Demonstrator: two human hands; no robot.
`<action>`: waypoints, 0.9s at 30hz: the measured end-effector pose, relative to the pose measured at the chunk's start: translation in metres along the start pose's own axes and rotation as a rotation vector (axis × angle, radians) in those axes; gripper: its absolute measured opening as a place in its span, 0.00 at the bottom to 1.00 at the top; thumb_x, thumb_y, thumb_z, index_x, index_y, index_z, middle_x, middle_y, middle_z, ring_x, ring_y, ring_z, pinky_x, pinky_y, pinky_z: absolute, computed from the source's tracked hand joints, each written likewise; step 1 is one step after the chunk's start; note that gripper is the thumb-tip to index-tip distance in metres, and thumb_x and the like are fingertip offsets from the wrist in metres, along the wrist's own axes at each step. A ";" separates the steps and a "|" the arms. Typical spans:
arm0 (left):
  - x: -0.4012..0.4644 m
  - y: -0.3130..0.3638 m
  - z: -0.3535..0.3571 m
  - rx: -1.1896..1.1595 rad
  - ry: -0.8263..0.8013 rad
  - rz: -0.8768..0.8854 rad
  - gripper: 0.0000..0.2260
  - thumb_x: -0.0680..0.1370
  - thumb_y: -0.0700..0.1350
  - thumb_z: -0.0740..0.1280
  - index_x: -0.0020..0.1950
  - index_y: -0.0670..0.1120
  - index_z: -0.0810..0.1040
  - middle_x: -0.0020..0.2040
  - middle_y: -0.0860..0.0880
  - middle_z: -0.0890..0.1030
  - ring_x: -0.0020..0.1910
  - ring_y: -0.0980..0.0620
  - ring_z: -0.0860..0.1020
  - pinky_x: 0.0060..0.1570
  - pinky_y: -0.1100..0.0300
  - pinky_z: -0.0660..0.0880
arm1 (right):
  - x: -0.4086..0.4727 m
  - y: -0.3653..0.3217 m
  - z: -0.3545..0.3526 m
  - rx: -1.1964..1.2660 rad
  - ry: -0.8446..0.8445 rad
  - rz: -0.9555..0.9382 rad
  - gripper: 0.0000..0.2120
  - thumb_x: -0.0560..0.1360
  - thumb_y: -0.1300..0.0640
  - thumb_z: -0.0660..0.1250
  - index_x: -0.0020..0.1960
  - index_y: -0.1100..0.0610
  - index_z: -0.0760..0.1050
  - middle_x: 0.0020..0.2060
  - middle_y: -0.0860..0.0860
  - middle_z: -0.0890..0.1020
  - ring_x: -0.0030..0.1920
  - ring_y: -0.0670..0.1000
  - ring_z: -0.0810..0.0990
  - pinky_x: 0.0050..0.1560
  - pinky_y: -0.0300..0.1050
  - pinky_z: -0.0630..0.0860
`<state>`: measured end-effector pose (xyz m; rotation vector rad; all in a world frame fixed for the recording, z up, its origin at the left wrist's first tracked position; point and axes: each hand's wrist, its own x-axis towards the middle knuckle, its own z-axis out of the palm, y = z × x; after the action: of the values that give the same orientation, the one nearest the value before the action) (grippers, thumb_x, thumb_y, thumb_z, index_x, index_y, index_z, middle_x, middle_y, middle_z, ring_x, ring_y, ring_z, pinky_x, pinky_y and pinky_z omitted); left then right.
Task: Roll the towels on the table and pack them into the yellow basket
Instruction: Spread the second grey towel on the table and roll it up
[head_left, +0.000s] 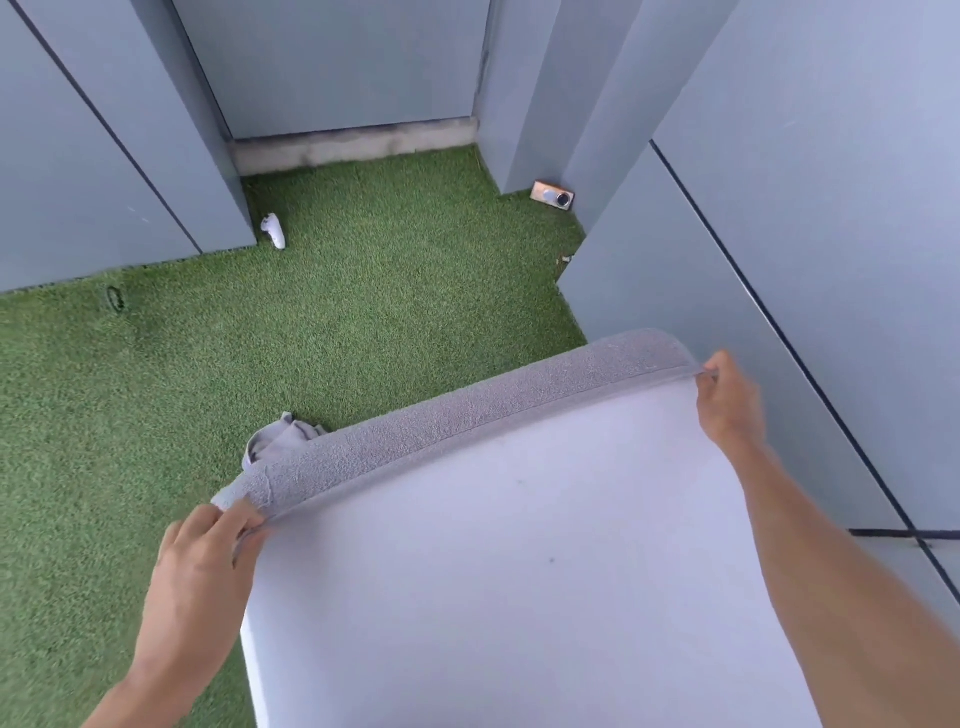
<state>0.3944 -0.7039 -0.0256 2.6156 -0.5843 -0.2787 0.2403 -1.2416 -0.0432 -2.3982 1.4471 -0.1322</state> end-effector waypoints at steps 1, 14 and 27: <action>-0.008 0.001 0.003 -0.009 0.008 -0.001 0.08 0.71 0.34 0.72 0.42 0.44 0.77 0.35 0.50 0.69 0.34 0.43 0.68 0.31 0.52 0.66 | -0.007 0.007 -0.001 0.010 -0.001 0.011 0.03 0.81 0.57 0.57 0.51 0.56 0.68 0.45 0.61 0.80 0.43 0.62 0.76 0.43 0.51 0.71; -0.131 0.003 0.035 -0.113 0.094 -0.010 0.04 0.74 0.38 0.70 0.43 0.46 0.78 0.37 0.48 0.70 0.38 0.44 0.68 0.38 0.50 0.67 | -0.119 0.096 -0.026 0.135 0.066 0.066 0.05 0.81 0.60 0.57 0.53 0.61 0.69 0.44 0.62 0.78 0.43 0.58 0.72 0.43 0.47 0.64; -0.315 0.023 0.098 -0.230 0.299 -0.039 0.08 0.72 0.34 0.72 0.45 0.47 0.81 0.40 0.46 0.68 0.41 0.44 0.69 0.44 0.51 0.69 | -0.250 0.230 -0.053 0.108 0.160 -0.001 0.04 0.80 0.62 0.56 0.49 0.62 0.67 0.37 0.60 0.75 0.41 0.60 0.71 0.39 0.49 0.62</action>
<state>0.0784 -0.6193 -0.0705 2.3856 -0.3742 0.0340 -0.0856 -1.1336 -0.0461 -2.3460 1.4673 -0.3998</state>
